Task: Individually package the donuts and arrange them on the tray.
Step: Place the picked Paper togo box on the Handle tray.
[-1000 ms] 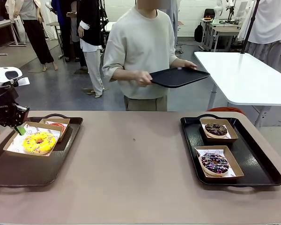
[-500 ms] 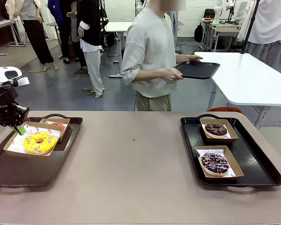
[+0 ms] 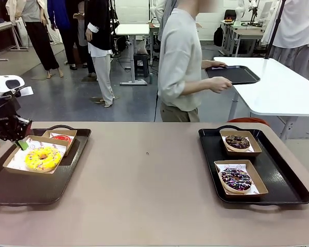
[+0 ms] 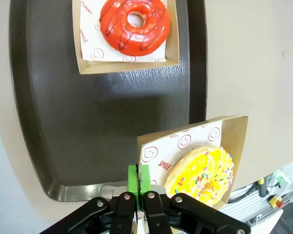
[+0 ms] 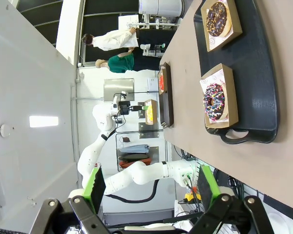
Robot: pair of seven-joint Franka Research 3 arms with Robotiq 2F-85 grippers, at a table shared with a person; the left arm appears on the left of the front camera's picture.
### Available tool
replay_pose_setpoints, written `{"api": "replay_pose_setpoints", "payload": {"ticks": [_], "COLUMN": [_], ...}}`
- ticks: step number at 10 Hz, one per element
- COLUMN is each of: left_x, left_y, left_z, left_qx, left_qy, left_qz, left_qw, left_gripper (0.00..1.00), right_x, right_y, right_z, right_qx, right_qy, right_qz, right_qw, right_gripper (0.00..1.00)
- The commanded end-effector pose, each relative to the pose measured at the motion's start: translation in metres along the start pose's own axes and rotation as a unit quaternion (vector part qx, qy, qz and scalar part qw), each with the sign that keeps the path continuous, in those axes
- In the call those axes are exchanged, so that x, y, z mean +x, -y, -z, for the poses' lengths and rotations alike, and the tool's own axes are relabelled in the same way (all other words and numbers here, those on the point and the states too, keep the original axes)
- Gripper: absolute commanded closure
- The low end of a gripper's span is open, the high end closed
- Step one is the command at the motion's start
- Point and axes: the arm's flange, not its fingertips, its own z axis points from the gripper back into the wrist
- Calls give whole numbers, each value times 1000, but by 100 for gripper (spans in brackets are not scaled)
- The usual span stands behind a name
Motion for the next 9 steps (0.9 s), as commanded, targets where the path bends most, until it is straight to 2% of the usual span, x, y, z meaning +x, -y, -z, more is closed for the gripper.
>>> {"api": "replay_pose_setpoints", "payload": {"ticks": [1,3,5,9], "left_x": [-8,-23,-25,-16], "left_y": [-13,-19,-31,-45], "left_z": [14,31,46,66], "left_qx": [-13,-5,3,-3], "left_qy": [-3,15,39,28], "left_qz": [15,12,-24,-54], "left_qw": [1000,1000,999,998], "left_gripper": [99,99,99,99], "right_x": [-1,-1,-1,-1], "right_y": [0,0,0,0], "right_z": [-2,-2,-2,-2], "right_qx": [3,3,3,3], "right_qy": [2,2,2,2], "right_qz": [0,0,0,0], "right_qw": [1000,1000,1000,1000], "right_gripper": [0,0,0,0]}}
